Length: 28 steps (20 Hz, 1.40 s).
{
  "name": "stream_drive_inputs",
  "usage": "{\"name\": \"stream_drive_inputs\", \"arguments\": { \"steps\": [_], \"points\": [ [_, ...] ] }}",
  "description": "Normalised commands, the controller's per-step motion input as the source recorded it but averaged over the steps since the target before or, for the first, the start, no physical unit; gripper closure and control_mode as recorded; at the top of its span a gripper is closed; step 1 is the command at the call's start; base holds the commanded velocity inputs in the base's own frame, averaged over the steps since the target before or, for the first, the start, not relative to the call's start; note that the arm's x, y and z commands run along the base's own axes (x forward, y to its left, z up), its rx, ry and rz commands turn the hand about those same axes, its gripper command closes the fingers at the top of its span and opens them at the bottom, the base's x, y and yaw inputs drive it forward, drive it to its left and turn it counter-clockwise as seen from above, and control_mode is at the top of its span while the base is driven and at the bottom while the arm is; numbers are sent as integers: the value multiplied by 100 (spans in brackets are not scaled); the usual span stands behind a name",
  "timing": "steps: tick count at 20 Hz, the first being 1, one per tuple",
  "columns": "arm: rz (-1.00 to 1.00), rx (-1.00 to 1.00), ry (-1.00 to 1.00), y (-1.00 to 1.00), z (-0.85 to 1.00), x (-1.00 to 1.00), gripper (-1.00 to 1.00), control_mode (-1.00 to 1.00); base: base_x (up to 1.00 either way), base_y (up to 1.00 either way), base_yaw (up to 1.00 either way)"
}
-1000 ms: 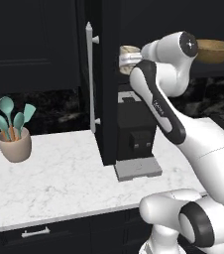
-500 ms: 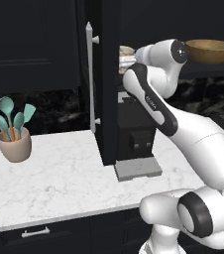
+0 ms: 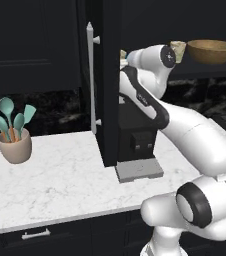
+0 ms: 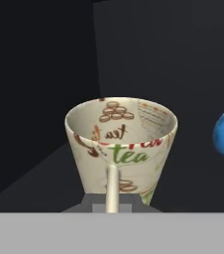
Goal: Gather all objects into one cabinet and sort the glasses and bowls to opposite sides.
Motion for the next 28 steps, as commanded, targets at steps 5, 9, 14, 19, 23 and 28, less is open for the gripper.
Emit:
{"name": "stream_drive_inputs", "arguments": {
  "steps": [5,9,14,19,23,28],
  "points": [
    [0,0,2,1,0,43,100,-100,0,0,0],
    [0,-2,0,27,0,41,100,-100,0,0,0],
    [0,-1,3,18,0,44,100,-100,0,0,0],
    [0,0,7,13,0,48,100,-100,0,0,0],
    [0,-1,6,20,-3,40,100,-100,0,0,0],
    [0,-2,1,16,-14,40,100,-100,0,0,0]
  ]
}}
